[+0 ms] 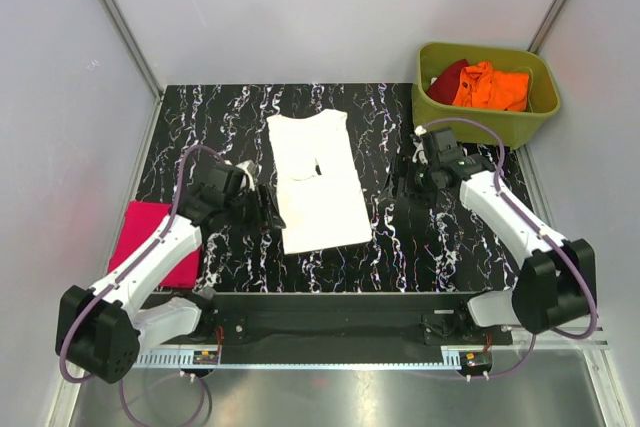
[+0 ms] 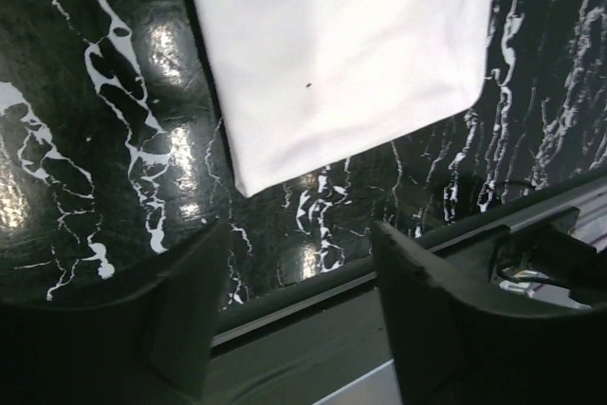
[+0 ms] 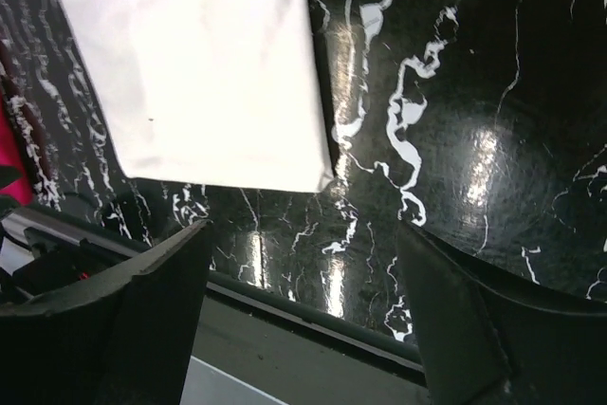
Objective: Fold and stack the t-shirts
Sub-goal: Fold the tshirt
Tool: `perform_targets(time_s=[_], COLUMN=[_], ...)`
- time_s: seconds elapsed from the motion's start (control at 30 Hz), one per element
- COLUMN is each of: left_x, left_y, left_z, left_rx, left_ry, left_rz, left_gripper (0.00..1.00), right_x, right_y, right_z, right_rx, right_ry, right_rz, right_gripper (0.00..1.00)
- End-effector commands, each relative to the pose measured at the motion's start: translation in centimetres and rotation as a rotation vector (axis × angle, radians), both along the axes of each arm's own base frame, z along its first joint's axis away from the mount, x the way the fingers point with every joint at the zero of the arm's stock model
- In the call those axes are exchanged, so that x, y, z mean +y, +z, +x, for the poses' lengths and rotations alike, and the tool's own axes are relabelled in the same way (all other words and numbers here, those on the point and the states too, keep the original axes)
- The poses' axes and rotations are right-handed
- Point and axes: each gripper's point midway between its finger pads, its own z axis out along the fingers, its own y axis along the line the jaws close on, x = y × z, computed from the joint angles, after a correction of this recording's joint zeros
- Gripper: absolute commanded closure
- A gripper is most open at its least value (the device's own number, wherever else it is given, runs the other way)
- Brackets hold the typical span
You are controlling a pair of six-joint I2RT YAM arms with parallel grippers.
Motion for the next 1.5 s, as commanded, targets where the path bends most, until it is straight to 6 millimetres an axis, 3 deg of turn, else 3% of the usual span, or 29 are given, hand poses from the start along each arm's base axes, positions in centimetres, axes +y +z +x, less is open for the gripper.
perform_targets(time_s=[0.0,0.2,0.4,0.53,0.63,0.83,1.13,1.47], left_x=[1.1,0.5,0.2,-0.3,-0.3,-0.6,0.7,1.2], left_y=[-2.0,-5.0,-7.1,-8.5,-9.6,-9.7,-12.3,-13.2], left_z=[-1.6,-2.9,-2.9,-2.7,-2.5,-1.3,-4.4,-6.3], left_rx=[0.068,0.149,0.236,0.264,0.302,0.306,0.49,0.602], left_ry=[0.049,0.13,0.256,0.336,0.388,0.416,0.483,0.502], left_rz=[0.035,-0.052,-0.14,-0.208,-0.208,-0.179,-0.031,0.058], left_gripper=[0.4,0.51,0.46,0.44,0.47,0.48,0.53,0.52], right_x=[-0.2,3.0,4.6,5.3,5.6,5.5,5.1,4.5], right_y=[-3.1,-6.1,-8.8,-9.7,-9.5,-9.4,-10.4,-11.2], right_z=[-0.9,-3.1,-4.1,-3.6,-3.3,-3.3,-3.8,-4.3], right_rx=[0.12,0.22,0.341,0.355,0.354,0.345,0.367,0.382], right_ry=[-0.027,0.056,0.057,0.057,0.062,0.073,0.056,0.05], right_rz=[-0.014,0.184,0.294,0.328,0.344,0.331,0.311,0.277], right_gripper=[0.19,0.31,0.53,0.64,0.65,0.64,0.64,0.64])
